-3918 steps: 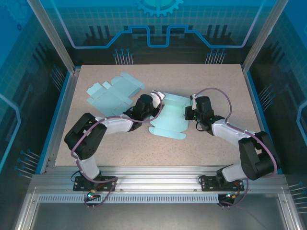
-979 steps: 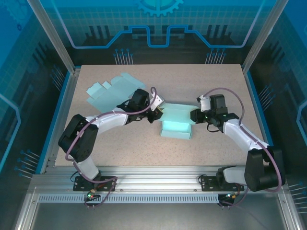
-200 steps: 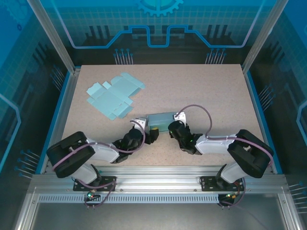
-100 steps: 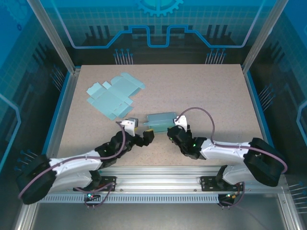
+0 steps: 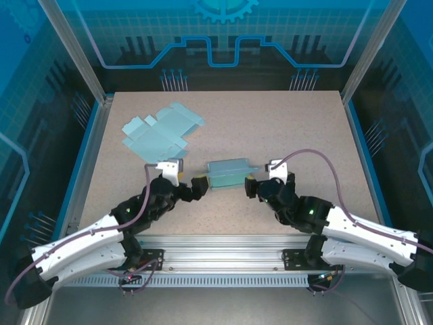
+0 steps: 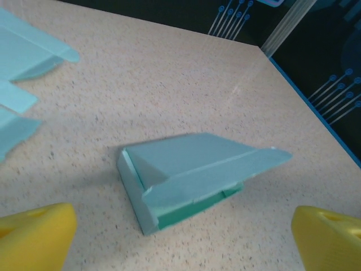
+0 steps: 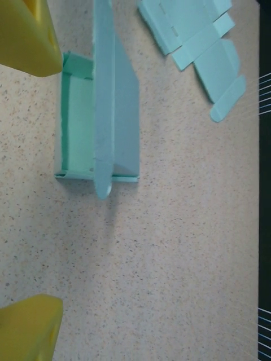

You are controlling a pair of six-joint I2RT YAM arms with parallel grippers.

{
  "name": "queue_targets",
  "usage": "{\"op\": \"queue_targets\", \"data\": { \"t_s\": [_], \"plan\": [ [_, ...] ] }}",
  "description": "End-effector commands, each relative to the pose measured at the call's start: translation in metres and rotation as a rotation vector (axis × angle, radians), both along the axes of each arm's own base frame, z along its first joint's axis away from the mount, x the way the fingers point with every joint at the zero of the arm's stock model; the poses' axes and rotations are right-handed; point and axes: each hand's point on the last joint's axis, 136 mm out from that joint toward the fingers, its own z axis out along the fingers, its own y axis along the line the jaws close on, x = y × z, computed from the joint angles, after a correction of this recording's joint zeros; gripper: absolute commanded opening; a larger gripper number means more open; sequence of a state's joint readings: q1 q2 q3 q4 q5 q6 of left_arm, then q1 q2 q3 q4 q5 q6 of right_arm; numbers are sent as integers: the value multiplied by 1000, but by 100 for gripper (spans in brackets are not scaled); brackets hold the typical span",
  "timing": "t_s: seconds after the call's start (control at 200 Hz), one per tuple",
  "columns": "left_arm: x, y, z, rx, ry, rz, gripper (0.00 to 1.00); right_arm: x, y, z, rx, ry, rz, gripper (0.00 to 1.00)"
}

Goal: Fold the paper box

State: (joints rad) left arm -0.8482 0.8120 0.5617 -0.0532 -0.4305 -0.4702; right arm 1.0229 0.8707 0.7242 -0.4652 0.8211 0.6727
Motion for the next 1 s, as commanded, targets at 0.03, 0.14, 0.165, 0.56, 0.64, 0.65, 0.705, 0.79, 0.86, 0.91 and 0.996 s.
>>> {"op": "queue_targets", "data": {
  "t_s": [0.03,0.14,0.165,0.56,0.64,0.65,0.705,0.79,0.86,0.91,0.996],
  "plan": [
    [27,5,11,181,21,42,99,8,-13,9,-45,142,-25,100],
    [52,-3,11,214,51,39,99,30,-9,4,-71,239,-31,100],
    [57,-5,9,212,62,34,99,35,-8,2,-82,256,-37,100],
    [97,-22,-75,269,304,15,99,87,13,-65,-181,519,-29,100],
    [98,-22,-89,284,329,20,99,89,15,-80,-193,548,-27,100],
    [97,-22,-91,285,332,21,99,89,15,-82,-195,552,-25,100],
    [98,-20,-101,299,348,29,99,89,16,-92,-198,573,-23,100],
    [96,-17,-116,308,382,37,99,87,16,-106,-198,597,-19,100],
    [94,-14,-128,313,409,43,99,86,15,-115,-198,612,-22,100],
    [91,-13,-137,316,428,45,99,85,13,-121,-199,622,-28,100],
    [87,-10,-149,318,452,53,99,83,11,-129,-204,635,-34,100]
  ]
}}
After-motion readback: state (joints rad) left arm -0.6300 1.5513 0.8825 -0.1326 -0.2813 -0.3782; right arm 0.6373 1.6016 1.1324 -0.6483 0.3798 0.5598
